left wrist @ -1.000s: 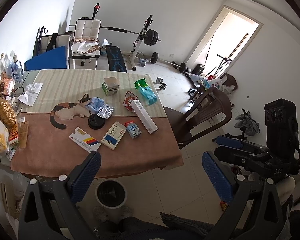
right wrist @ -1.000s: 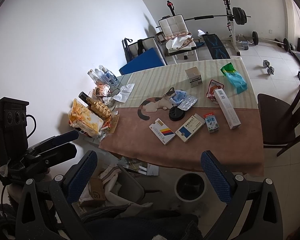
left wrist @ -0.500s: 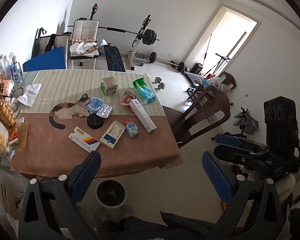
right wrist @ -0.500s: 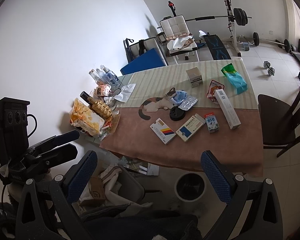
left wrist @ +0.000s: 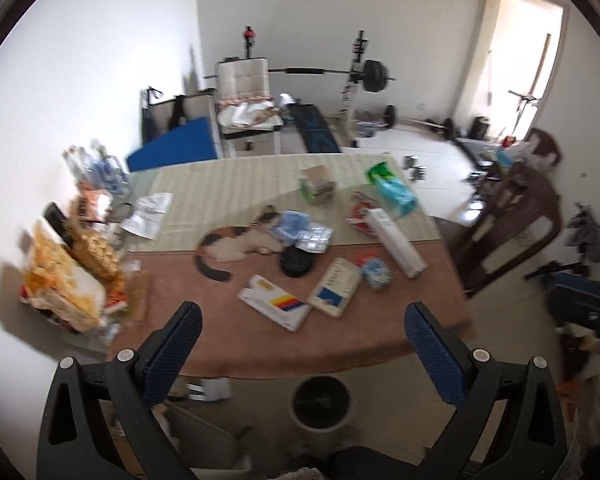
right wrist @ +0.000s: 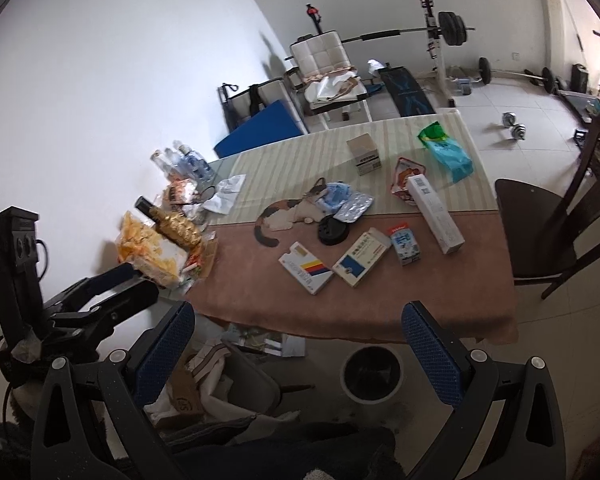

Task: Collect trash
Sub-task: 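Grasp the cream medicine box with left tool while right grasps white toothpaste box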

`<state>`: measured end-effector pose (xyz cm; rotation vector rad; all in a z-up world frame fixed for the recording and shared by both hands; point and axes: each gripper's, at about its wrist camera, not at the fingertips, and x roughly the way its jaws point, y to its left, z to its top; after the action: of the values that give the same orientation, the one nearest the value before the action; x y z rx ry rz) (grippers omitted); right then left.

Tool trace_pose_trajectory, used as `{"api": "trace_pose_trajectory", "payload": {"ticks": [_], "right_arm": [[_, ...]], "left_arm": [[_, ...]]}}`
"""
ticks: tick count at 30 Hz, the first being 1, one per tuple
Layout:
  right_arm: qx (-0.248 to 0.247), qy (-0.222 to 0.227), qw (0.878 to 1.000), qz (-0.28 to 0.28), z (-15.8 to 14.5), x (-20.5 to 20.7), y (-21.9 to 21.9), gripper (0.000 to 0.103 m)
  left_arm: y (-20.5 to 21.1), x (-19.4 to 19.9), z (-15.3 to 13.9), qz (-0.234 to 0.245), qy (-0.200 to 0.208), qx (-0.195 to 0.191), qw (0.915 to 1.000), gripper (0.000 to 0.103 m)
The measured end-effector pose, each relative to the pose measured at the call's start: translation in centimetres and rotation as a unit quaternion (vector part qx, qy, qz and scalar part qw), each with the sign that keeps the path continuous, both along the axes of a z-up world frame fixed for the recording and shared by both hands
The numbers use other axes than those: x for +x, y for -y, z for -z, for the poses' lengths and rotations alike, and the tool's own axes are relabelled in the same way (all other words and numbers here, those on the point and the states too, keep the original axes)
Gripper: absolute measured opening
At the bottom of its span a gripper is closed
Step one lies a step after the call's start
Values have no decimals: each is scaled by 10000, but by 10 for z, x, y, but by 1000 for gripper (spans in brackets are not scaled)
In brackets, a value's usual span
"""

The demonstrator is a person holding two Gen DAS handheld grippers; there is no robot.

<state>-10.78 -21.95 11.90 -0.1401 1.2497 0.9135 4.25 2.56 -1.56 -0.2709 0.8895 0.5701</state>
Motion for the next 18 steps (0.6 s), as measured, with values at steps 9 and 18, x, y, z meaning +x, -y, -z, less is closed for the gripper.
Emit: {"api": "trace_pose_trajectory", "payload": {"ticks": [9,18], "right_arm": [[-1253,255,9899,620,90,67,-21,103],[-2164,-114,9755,370,254,194,-64,103]], "left_arm": [[-53,66,118,-105,-1144,307,9929,103],[-67,173,244,122,-2540,-126,9670,103]]}}
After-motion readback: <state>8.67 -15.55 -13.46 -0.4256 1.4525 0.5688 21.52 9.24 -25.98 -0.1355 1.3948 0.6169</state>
